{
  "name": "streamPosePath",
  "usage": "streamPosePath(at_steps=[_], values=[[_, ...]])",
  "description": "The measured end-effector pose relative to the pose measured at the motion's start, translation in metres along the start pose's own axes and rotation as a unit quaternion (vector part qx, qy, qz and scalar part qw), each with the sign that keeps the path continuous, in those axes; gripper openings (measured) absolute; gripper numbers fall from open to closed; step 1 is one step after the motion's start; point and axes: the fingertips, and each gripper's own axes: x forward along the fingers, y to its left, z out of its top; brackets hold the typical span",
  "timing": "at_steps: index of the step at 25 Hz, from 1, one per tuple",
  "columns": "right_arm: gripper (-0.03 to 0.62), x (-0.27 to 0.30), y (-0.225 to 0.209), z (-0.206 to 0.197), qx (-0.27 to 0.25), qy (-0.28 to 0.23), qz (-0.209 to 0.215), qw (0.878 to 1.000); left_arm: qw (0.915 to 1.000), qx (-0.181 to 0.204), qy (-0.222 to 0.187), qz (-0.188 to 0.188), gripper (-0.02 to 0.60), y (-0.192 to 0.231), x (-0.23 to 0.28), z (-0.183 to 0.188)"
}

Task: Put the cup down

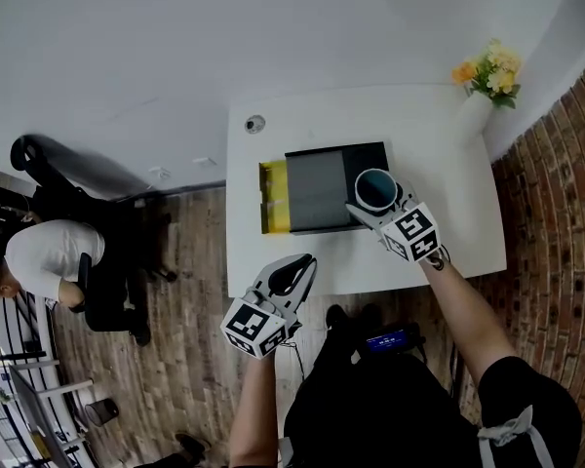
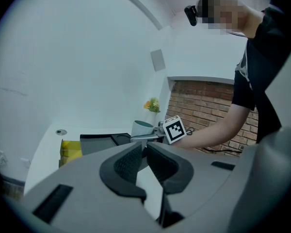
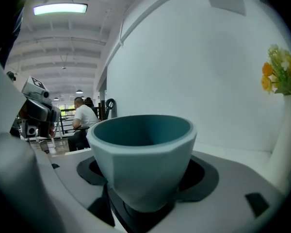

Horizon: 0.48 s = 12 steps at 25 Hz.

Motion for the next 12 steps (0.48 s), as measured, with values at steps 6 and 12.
streamPosePath(at_steps=[6, 12], values=[[0.387, 0.0007, 0.0001, -0.0015, -0.001, 0.000, 0.000, 1.000, 1.0000, 0.005, 0.000, -0.004, 0.023, -0.0053, 0.0005, 0.0026], [0.430, 0.0033, 0.0047, -0.0078, -0.004, 0.011, 0.018, 1.000, 1.0000, 0.009, 0.002, -0.003, 0.023, -0.0079, -0.0034, 0.0038]])
